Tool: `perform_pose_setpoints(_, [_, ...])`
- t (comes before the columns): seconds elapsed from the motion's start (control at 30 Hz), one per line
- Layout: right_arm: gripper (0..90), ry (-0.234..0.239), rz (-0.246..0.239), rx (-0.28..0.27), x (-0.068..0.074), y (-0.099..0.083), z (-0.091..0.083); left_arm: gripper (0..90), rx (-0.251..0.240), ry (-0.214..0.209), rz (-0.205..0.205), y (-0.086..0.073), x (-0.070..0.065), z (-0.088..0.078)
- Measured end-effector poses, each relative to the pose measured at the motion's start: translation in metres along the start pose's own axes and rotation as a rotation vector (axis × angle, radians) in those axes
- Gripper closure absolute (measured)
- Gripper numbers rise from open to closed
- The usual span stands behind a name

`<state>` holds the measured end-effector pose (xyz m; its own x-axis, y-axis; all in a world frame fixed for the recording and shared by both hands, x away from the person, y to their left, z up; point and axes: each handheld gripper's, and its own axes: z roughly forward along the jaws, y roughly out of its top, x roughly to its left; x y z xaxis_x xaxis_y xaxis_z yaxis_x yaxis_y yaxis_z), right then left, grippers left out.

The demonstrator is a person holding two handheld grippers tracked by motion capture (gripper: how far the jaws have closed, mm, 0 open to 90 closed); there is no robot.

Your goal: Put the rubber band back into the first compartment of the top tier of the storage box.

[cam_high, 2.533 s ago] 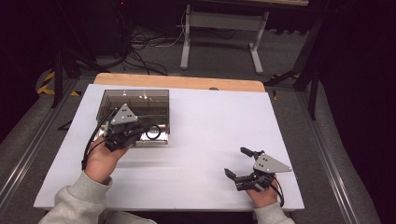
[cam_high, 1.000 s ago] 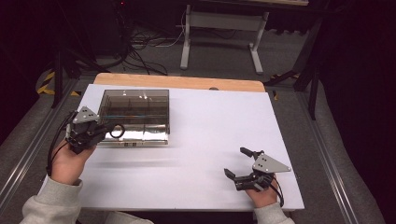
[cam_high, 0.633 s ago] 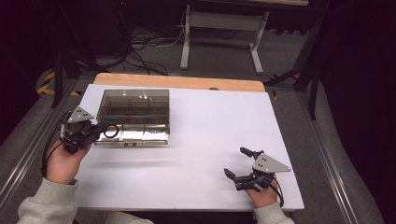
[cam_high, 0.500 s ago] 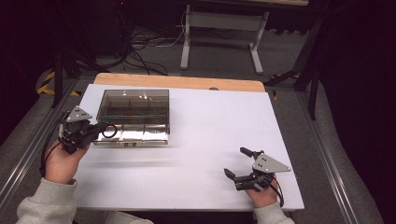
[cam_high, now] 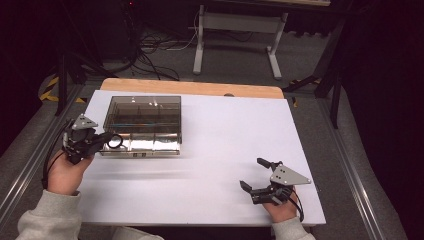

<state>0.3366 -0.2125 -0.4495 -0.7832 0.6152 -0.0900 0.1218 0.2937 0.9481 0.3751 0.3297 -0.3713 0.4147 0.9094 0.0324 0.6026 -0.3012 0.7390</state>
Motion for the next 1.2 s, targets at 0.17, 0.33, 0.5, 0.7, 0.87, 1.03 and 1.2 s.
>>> perform_pose_setpoints(0.17, [4.4, 0.0, 0.0, 0.0, 0.0, 0.0, 0.0, 86.8, 0.015, -0.009, 0.001, 0.0, 0.0, 0.003])
perform_pose_setpoints(0.33, [4.4, 0.001, -0.001, 0.0, 0.0, 0.0, 0.0, 86.7, 0.028, -0.018, -0.004, -0.001, 0.0, 0.006])
perform_pose_setpoints(0.5, [4.4, 0.001, -0.002, 0.0, 0.0, 0.0, 0.0, 86.3, 0.042, -0.019, -0.004, -0.002, 0.001, 0.008])
perform_pose_setpoints(0.7, [4.4, 0.002, -0.002, 0.0, 0.0, 0.0, 0.0, 73.8, 0.034, -0.04, -0.01, -0.002, 0.003, 0.008])
perform_pose_setpoints(0.87, [4.4, 0.002, -0.002, -0.001, 0.0, 0.0, 0.0, 71.6, -0.004, -0.066, -0.01, -0.001, 0.002, 0.002])
perform_pose_setpoints(1.03, [4.4, 0.003, -0.003, -0.001, 0.0, 0.0, 0.0, 83.1, -0.048, -0.11, 0.049, 0.003, -0.005, -0.009])
perform_pose_setpoints(1.2, [4.4, 0.002, -0.002, -0.001, 0.0, 0.0, 0.0, 89.5, -0.049, -0.155, 0.096, 0.007, -0.01, -0.017])
